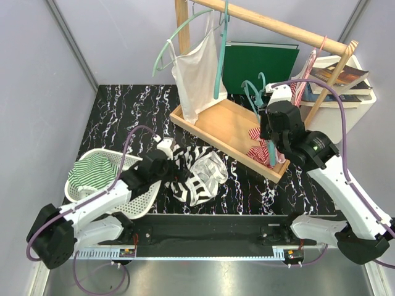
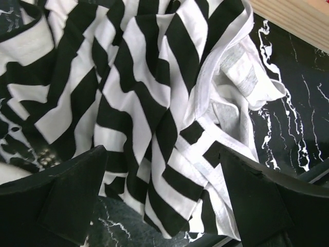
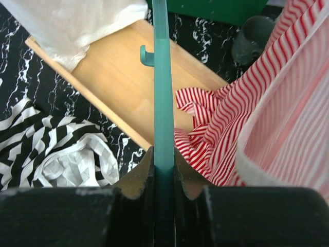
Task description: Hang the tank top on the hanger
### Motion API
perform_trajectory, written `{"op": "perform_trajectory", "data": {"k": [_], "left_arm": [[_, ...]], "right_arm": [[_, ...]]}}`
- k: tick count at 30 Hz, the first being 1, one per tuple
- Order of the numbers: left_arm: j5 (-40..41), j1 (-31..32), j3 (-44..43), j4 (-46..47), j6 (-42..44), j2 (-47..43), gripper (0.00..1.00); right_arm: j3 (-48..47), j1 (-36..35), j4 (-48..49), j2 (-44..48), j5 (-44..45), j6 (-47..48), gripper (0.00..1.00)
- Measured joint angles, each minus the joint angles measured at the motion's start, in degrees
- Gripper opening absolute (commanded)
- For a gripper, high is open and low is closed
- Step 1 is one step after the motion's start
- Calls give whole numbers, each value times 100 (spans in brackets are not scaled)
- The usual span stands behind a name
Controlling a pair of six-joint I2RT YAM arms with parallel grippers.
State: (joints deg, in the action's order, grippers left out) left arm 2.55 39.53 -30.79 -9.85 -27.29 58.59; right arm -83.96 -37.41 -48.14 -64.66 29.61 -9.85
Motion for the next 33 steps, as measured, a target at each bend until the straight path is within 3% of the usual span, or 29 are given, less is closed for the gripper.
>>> {"op": "perform_trajectory", "data": {"k": [4, 6, 9, 15, 18, 19, 22, 28, 33], "left_arm": [[-92, 17, 4, 431, -37, 378, 92], [-94, 22, 4, 669, -42, 581, 79], [-96, 26, 7, 885, -96, 868, 69], [-61, 24, 269, 807, -205, 1316, 64], [-63, 24, 396, 890, -260, 1327, 38], [-72, 22, 398, 916, -286, 1342, 20], [-85, 15, 398, 1034, -297, 1462, 0], [35, 15, 271, 903, -188, 1473, 0], [452, -48, -459, 417, 166, 1504, 0]], "right_arm": [[284, -17, 37, 85, -245, -118, 0], [433, -35, 52, 151, -348, -170, 0], [638, -59, 90, 243, -433, -236, 0], [1025, -85, 188, 391, -667, -365, 0], [1158, -90, 216, 404, -688, -411, 0], [1202, -92, 234, 404, -695, -422, 0], [1366, -109, 350, 439, -809, -476, 0], [1681, -122, 472, 570, -1038, -538, 0], [2013, -149, 664, 656, -1353, -549, 0]]}}
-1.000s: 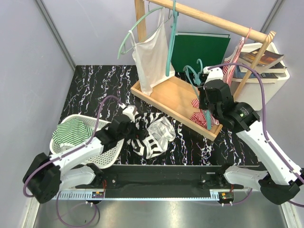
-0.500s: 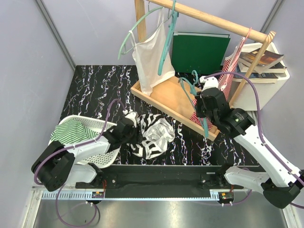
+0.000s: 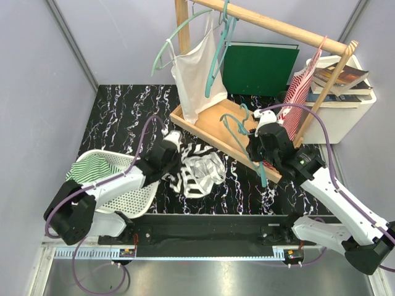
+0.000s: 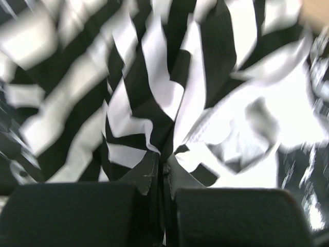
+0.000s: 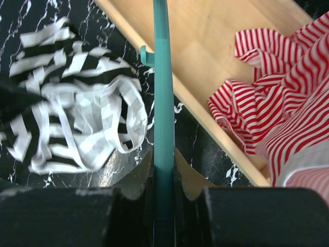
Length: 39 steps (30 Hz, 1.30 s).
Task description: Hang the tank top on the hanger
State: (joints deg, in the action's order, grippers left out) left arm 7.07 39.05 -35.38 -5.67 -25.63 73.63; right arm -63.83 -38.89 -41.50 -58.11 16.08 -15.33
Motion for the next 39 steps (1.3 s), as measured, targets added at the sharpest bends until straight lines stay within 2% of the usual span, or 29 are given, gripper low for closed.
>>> {"op": "perform_trajectory", "data": {"k": [4, 7, 8, 9, 10, 12, 13, 14, 19, 23, 26, 32, 39], "left_arm": [[208, -345, -1012, -153, 334, 505, 0], [251, -544, -1451, -153, 520, 938, 1], [260, -612, -1554, -175, 592, 1080, 5], [267, -669, -1644, -201, 656, 1217, 14], [284, -721, -1751, -247, 739, 1410, 36], [315, -789, -1818, -341, 831, 1523, 65], [332, -802, -1838, -398, 883, 1554, 76], [337, -815, -1840, -450, 876, 1558, 80], [402, -660, -1478, -557, 780, 828, 82], [402, -352, -1075, -568, 605, -293, 79], [293, -249, -981, -527, 474, -614, 76], [39, -251, -968, -492, 310, 24, 71], [70, -251, -975, -557, 195, 774, 72]], "right_arm": [[256, -26, 17, 105, -275, -20, 0], [378, -52, 13, 221, -459, -44, 0], [404, -59, 13, 256, -496, -52, 0], [437, -68, 15, 310, -540, -61, 0], [459, -76, 13, 354, -575, -68, 0], [492, -85, 20, 424, -656, -87, 0], [505, -87, 22, 444, -669, -94, 0], [520, -90, 26, 463, -675, -98, 0], [649, -94, 61, 511, -682, -103, 0], [730, -98, 96, 529, -715, -101, 0], [758, -98, 107, 535, -717, -101, 0], [774, -98, 125, 573, -713, -101, 0], [831, -98, 131, 710, -697, -101, 0]]}}
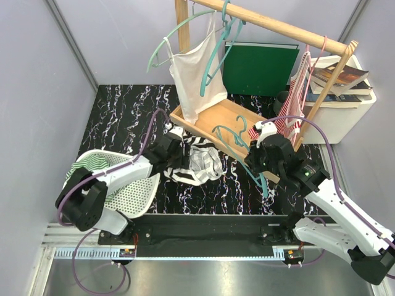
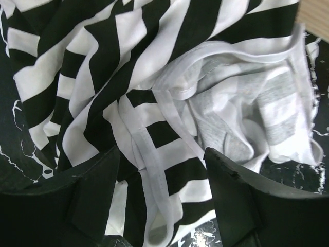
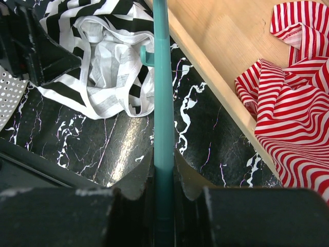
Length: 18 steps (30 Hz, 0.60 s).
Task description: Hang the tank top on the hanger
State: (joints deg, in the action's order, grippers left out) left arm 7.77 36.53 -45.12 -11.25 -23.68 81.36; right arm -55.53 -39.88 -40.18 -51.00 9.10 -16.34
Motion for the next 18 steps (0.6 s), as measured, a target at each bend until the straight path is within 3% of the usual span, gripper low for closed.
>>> {"op": "perform_trajectory", "data": {"k": [6, 13, 18], "left_arm": [[175, 0, -83, 13, -39, 393, 69], [337, -11, -92, 107, -114, 654, 52], [315, -11, -87, 446, -205, 688, 9]], "right_arm": [[7, 0, 2, 15, 0, 0, 0], [9, 0, 4, 31, 0, 0, 0], [13, 0, 4, 31, 0, 0, 0]]}}
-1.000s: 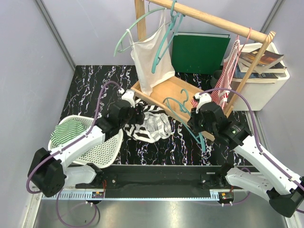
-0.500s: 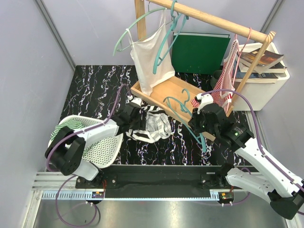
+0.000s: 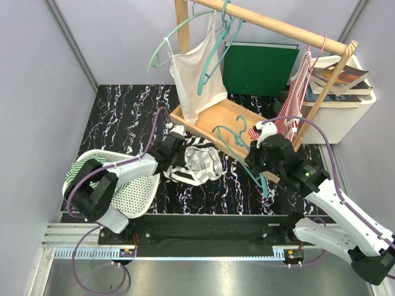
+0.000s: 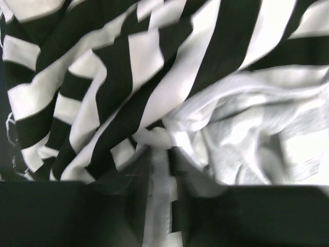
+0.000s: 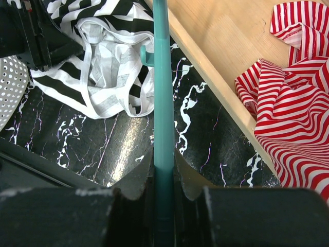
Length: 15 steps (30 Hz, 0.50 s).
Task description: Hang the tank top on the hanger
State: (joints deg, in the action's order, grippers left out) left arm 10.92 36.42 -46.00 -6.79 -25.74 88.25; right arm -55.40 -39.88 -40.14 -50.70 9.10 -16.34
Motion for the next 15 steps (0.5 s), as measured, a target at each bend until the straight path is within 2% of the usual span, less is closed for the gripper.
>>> {"op": "perform_trajectory", "data": {"k": [2, 7, 15], "left_arm": [[-9, -2, 0, 221, 2, -4, 0], [-35, -4, 7, 420, -7, -291, 0], [-90, -7, 866, 570, -33, -2380, 0]], "right_arm": [[4, 0, 2, -4, -15, -2, 0], [4, -2, 4, -9, -138, 2, 0], [4, -20, 9, 33, -702, 31, 0]]}}
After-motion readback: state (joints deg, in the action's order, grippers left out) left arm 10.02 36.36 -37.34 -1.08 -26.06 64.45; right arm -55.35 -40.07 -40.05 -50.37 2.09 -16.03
